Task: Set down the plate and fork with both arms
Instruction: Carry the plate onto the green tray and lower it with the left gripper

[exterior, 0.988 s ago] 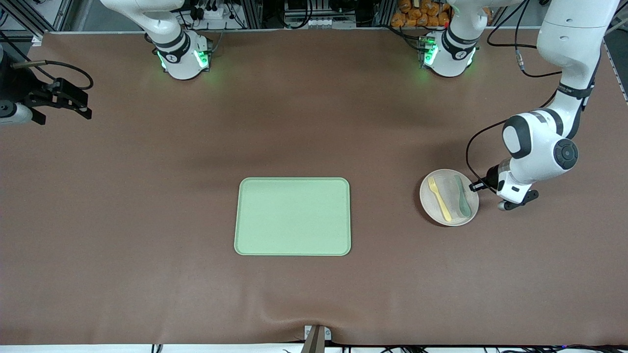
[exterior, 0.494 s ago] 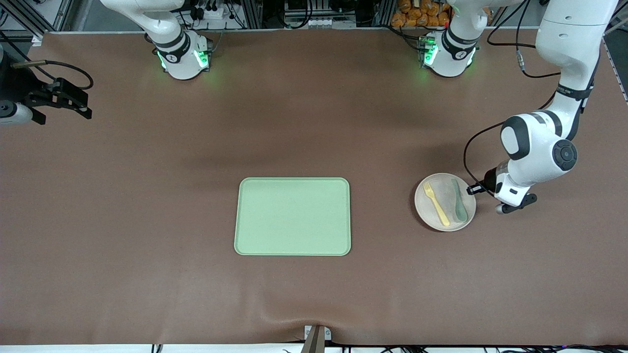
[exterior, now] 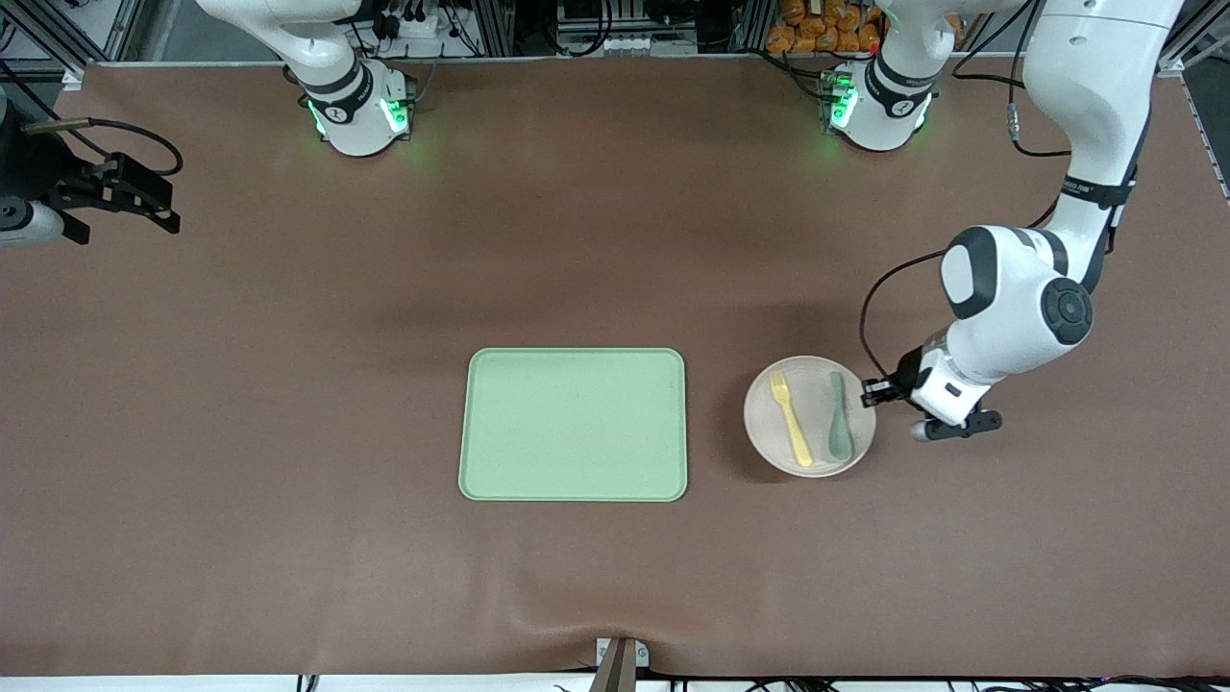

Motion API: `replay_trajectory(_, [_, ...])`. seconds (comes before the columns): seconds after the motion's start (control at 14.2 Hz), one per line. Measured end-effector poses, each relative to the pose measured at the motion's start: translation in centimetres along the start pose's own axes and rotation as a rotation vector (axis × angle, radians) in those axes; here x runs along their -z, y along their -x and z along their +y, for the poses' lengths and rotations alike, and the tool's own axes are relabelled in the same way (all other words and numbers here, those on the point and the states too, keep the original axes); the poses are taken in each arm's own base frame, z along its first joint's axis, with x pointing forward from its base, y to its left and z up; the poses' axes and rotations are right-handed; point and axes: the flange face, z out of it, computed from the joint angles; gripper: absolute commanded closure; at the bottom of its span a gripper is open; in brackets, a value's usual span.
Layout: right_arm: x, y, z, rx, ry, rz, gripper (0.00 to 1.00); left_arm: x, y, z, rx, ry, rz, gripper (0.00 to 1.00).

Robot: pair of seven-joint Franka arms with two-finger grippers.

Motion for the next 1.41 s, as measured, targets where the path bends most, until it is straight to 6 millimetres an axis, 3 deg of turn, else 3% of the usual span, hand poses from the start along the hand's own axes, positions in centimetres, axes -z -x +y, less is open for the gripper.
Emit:
replay_trajectory(0.21, [0.0, 0.0, 0.0, 0.0, 0.0, 0.0, 0.0, 0.6, 0.4, 6.3, -0.095, 0.031, -0.003, 1.0])
replay_trajectory(0.35, [0.0, 0.0, 0.0, 0.0, 0.0, 0.0, 0.0, -0.3, 1.0, 10.8, -0.142, 0.048, -0.008, 1.0])
replay_trajectory(0.71, [0.0, 0.0, 0.0, 0.0, 0.0, 0.0, 0.0, -5.3, 3.0, 20.4, -0.151, 0.087, -0.051, 1.0])
replay_trajectory(0.85, [0.0, 0.0, 0.0, 0.0, 0.0, -0.001, 0.0, -7.9, 4.0, 23.3, -0.143, 0.094, -0.073, 1.0])
replay_trajectory(1.13, [0.0, 0.0, 0.0, 0.0, 0.0, -0.001, 0.0, -12.2, 5.1, 24.7, -0.155, 0.081, -0.113, 1.0])
replay_trajectory(1.41, [0.0, 0.0, 0.0, 0.0, 0.0, -0.001, 0.0, -12.9, 5.0, 24.4, -0.152, 0.072, -0.123, 1.0])
